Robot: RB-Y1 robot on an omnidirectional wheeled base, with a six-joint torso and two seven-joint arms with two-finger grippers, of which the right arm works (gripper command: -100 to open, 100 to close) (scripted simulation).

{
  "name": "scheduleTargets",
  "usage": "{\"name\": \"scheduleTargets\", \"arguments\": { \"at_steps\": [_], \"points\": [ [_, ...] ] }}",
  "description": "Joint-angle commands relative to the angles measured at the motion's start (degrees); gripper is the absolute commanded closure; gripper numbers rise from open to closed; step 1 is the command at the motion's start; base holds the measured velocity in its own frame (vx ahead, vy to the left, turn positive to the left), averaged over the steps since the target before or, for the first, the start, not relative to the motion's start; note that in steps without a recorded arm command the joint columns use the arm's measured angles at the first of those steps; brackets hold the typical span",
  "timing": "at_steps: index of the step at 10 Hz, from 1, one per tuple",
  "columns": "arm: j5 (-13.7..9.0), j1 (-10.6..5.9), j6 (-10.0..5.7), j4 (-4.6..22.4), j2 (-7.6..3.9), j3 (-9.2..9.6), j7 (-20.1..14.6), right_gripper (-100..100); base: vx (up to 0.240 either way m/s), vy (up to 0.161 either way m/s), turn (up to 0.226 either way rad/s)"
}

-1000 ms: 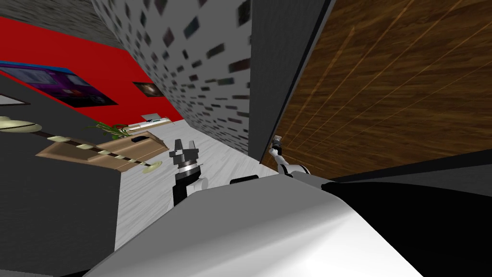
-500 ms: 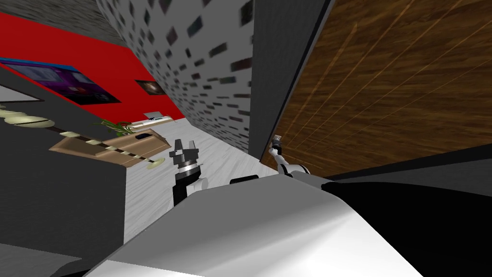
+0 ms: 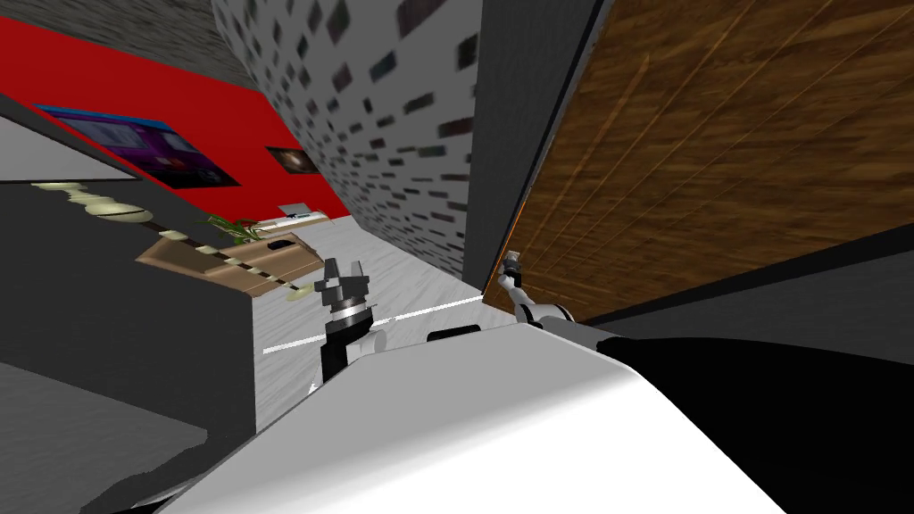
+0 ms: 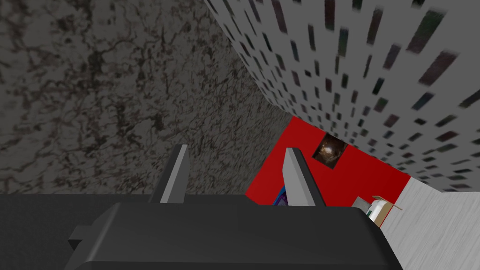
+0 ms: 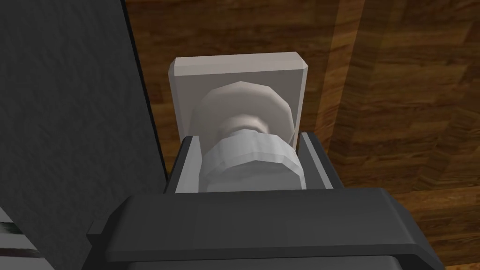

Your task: Pull the door open

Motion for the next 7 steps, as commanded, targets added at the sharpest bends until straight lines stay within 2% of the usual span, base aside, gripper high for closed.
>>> {"name": "scheduleTargets", "arguments": {
  "at_steps": [1, 7],
  "points": [
    [-0.3, 0.92, -0.04, -0.8, -0.36, -0.89, 0.5, 100, -0.233, 0.026, 0.033],
    [-0.2, 0.91, 0.01, -0.8, -0.39, -0.70, 0.3, 100, -0.240, 0.026, 0.013]
  ]
}}
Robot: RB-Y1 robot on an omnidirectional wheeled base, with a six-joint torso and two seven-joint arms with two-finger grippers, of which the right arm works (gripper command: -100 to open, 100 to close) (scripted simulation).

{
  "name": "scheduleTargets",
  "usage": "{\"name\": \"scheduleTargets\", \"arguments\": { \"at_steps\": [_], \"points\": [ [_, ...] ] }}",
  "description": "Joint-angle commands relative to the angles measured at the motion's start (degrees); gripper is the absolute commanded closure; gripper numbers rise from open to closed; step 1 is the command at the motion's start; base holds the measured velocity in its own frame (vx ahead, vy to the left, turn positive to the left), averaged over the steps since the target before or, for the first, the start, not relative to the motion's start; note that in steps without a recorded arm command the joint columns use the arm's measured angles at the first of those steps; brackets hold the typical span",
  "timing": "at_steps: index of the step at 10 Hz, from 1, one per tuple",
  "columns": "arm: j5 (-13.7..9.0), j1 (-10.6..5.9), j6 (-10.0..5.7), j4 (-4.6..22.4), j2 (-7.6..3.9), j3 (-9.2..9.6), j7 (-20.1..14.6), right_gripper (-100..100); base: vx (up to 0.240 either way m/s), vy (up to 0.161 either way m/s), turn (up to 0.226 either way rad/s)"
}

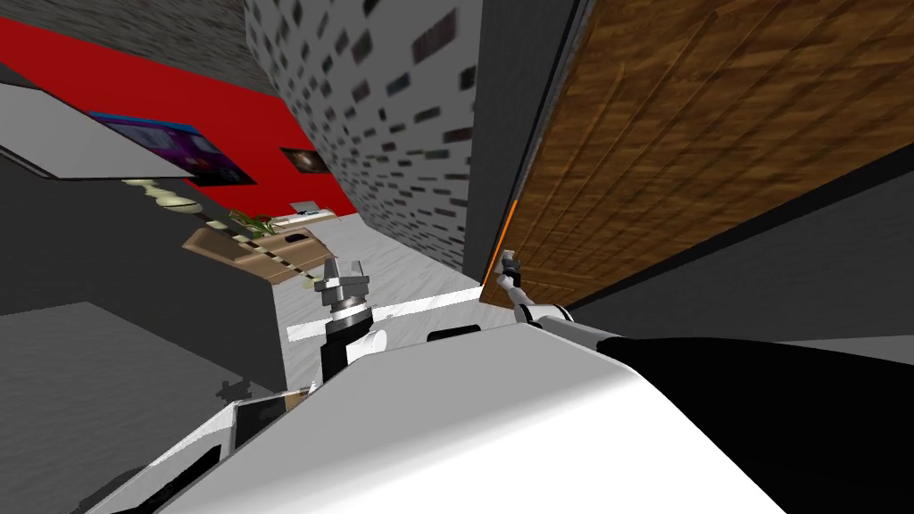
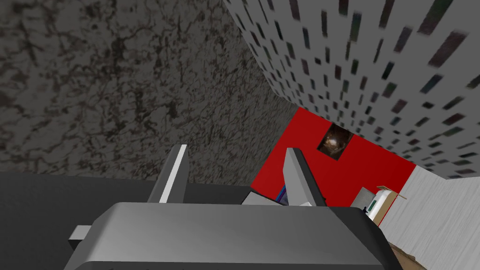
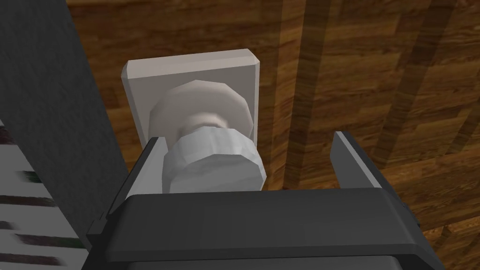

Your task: Pull the door open

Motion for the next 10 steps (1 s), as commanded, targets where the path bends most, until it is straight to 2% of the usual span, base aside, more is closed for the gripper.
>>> {"name": "scheduleTargets", "arguments": {
  "at_steps": [1, 10],
  "points": [
    [-0.3, 1.11, -0.15, -0.7, -0.84, -0.85, 0.2, 100, -0.232, 0.040, 0.015],
    [0.2, 1.10, 0.00, -0.7, -0.94, -0.22, -0.7, 100, -0.203, 0.020, 0.015]
  ]
}}
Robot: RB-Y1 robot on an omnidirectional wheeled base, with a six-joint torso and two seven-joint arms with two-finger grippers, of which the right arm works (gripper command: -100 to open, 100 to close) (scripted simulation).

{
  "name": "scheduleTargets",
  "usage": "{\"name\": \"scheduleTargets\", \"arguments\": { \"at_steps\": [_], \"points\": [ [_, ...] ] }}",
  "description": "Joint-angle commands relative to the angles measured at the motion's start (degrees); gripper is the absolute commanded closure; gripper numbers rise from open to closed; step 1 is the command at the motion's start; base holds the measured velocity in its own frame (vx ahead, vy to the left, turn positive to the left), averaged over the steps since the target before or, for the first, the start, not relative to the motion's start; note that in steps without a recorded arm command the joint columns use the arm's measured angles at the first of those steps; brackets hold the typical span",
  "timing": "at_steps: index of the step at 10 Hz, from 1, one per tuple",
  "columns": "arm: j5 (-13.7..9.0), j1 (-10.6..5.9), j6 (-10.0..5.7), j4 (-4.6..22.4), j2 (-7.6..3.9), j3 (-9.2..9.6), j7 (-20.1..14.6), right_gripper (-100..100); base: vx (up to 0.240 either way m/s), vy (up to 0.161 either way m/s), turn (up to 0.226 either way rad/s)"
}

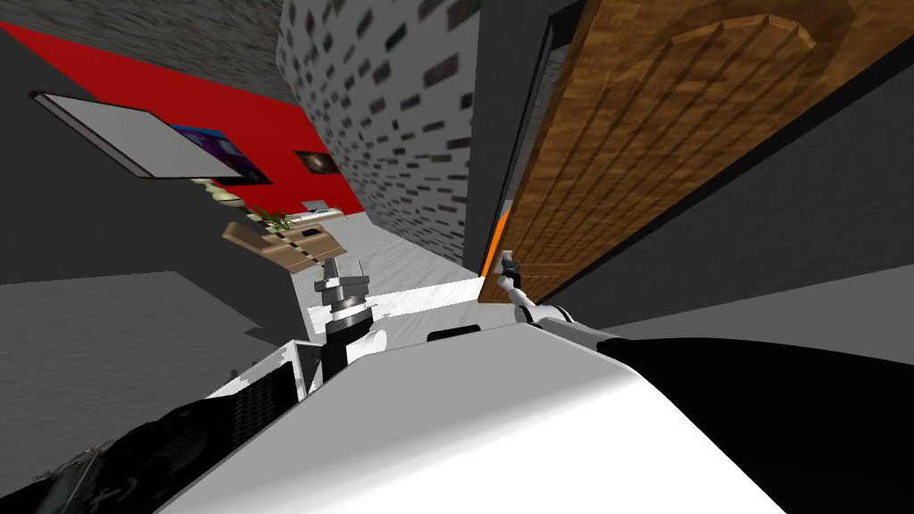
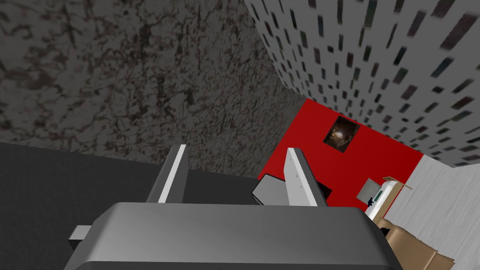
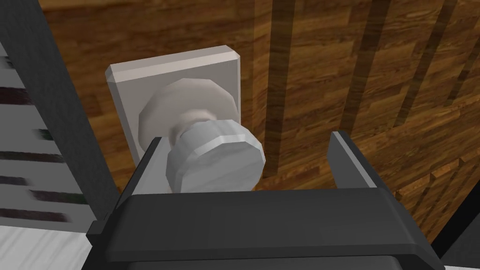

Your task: Pull the door open

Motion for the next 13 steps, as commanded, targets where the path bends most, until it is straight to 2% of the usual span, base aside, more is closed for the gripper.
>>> {"name": "scheduleTargets", "arguments": {
  "at_steps": [1, 3, 5, 7, 13],
  "points": [
    [-0.2, 0.12, -0.08, -0.1, -1.05, -0.75, 0.0, 100, -0.227, -0.001, 0.022],
    [0.1, 0.12, 0.01, 0.0, -1.12, -0.34, -0.6, 100, -0.233, 0.021, 0.032],
    [1.3, 0.11, 0.33, 0.1, -1.34, 1.02, -2.4, 100, -0.167, 0.004, 0.057],
    [1.7, 0.10, 0.44, 0.1, -1.43, 1.51, -3.1, 100, 0.079, -0.038, 0.039],
    [2.6, 0.09, 0.70, 0.2, -1.61, 2.64, -4.6, 100, 0.163, -0.039, 0.026]
  ]
}}
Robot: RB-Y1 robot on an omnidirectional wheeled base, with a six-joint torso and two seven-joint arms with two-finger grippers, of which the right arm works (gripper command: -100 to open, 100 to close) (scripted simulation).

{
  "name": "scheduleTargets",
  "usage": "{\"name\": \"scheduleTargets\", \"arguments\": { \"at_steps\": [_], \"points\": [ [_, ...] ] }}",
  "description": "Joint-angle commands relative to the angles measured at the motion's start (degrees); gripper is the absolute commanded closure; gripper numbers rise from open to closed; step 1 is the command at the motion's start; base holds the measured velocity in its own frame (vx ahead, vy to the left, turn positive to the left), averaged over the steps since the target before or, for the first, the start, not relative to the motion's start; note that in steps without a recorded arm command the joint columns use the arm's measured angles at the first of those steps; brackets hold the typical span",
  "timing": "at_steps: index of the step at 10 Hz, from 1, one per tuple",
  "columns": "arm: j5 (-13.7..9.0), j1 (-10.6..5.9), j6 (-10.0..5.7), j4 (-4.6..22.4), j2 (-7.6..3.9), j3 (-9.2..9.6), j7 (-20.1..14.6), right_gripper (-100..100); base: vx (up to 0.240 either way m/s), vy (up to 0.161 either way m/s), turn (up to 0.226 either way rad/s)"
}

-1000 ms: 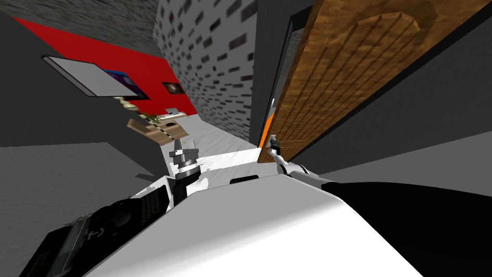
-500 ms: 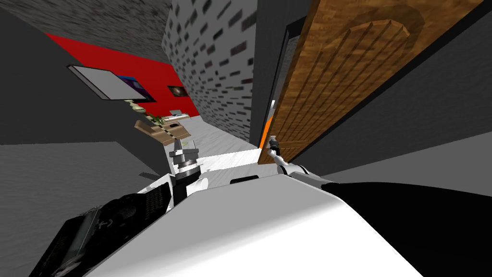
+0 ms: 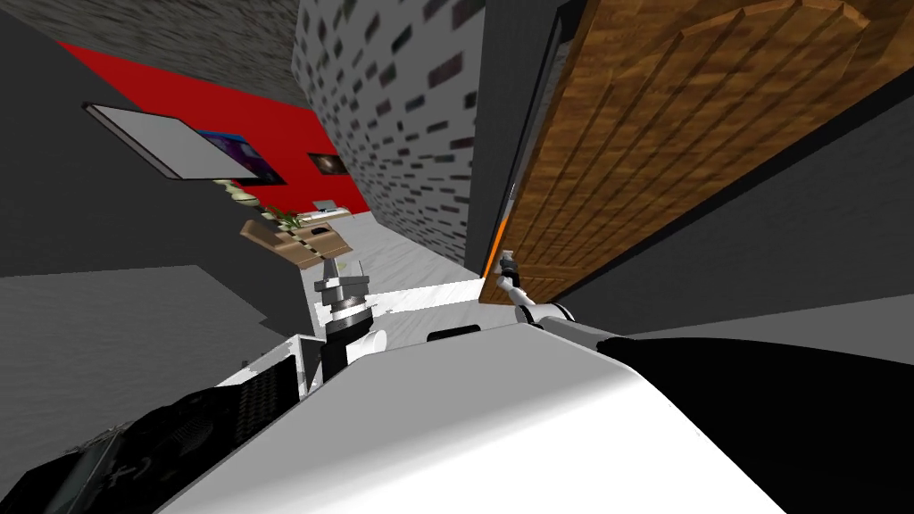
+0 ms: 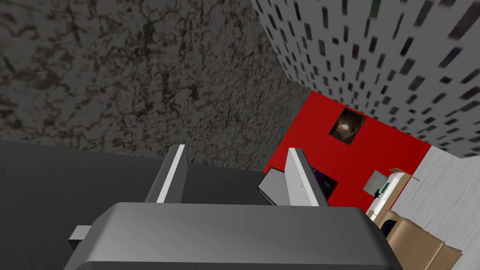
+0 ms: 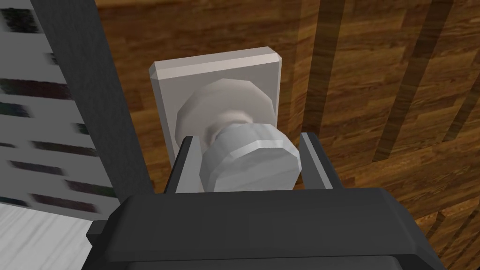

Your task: Pull the door open

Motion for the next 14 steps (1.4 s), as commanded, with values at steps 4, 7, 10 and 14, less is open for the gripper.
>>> {"name": "scheduleTargets", "arguments": {
  "at_steps": [4, 7, 10, 14],
  "points": [
    [0.2, 0.54, 0.11, -0.8, -0.60, -0.23, -0.2, 100, 0.156, -0.038, 0.012],
    [0.6, 0.53, 0.21, -0.8, -0.68, 0.21, -0.8, 100, 0.159, -0.033, 0.006],
    [0.8, 0.53, 0.28, -0.8, -0.73, 0.52, -1.2, 100, 0.166, -0.036, 0.005],
    [1.1, 0.52, 0.36, -0.8, -0.80, 0.90, -1.8, 100, 0.188, -0.032, -0.006]
  ]
}}
